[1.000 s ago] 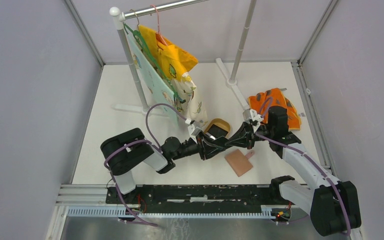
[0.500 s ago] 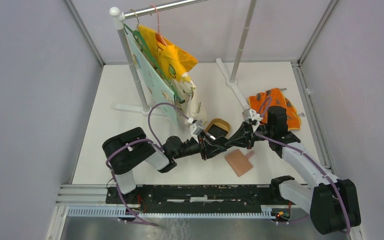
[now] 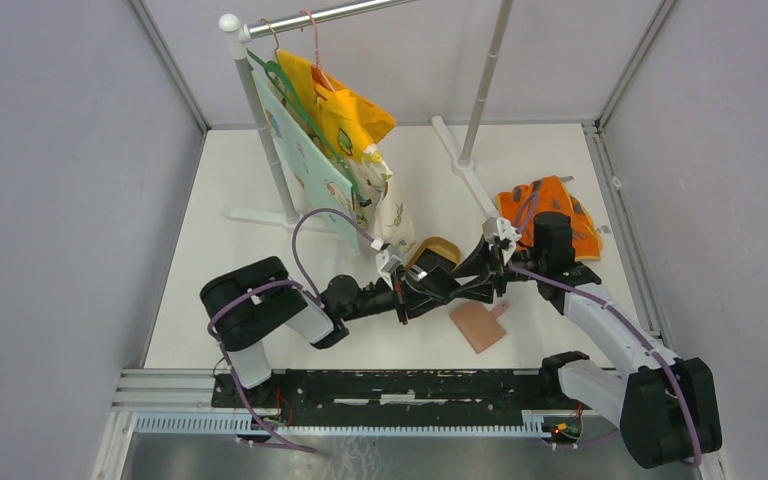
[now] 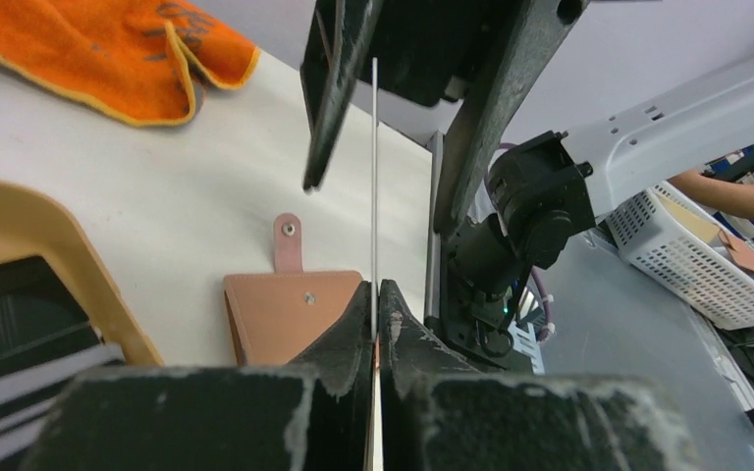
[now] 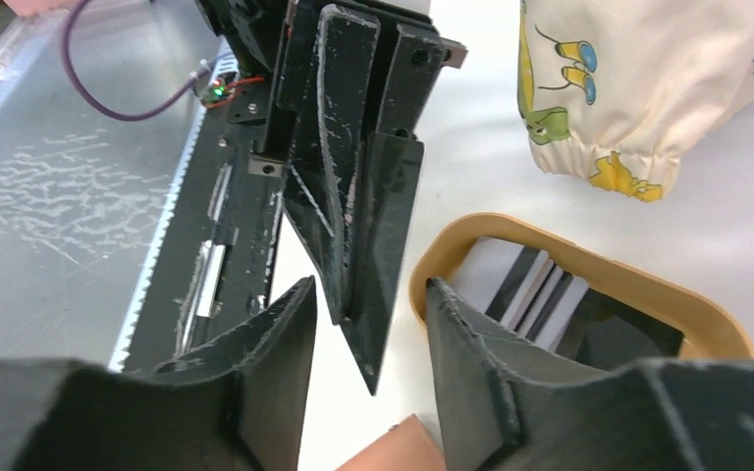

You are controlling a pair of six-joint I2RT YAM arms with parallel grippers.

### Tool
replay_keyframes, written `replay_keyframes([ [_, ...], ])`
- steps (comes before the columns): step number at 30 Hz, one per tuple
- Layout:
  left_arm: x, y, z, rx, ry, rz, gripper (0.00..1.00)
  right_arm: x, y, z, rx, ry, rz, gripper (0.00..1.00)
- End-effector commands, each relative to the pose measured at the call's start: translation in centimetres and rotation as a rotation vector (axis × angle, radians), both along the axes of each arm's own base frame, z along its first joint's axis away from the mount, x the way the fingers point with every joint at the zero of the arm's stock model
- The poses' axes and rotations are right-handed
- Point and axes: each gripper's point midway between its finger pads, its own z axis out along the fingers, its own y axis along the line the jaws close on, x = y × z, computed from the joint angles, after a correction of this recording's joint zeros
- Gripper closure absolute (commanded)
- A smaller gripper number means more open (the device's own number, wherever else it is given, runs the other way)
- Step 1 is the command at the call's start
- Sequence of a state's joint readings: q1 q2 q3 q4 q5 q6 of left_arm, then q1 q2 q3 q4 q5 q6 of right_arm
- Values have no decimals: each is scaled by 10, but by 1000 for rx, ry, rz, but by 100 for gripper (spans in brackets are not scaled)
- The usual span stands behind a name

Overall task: Put the credit cards into the card holder
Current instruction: Pick up the credit card from the storage box.

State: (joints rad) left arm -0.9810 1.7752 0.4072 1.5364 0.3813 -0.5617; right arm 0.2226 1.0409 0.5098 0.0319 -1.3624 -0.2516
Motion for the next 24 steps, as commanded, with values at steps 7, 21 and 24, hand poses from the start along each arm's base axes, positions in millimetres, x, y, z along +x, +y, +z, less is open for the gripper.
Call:
replay_keyframes([
  [7,-15,17,25,-64,48,-17,98,9,-1,9,-46,-89,-9,31],
  [21,-10,4,-14,375,21,-5,98,2,3,13,-46,-67,29,31],
  [24,-9,5,-16,415,8,-11,98,0,3,15,-43,-59,35,35],
])
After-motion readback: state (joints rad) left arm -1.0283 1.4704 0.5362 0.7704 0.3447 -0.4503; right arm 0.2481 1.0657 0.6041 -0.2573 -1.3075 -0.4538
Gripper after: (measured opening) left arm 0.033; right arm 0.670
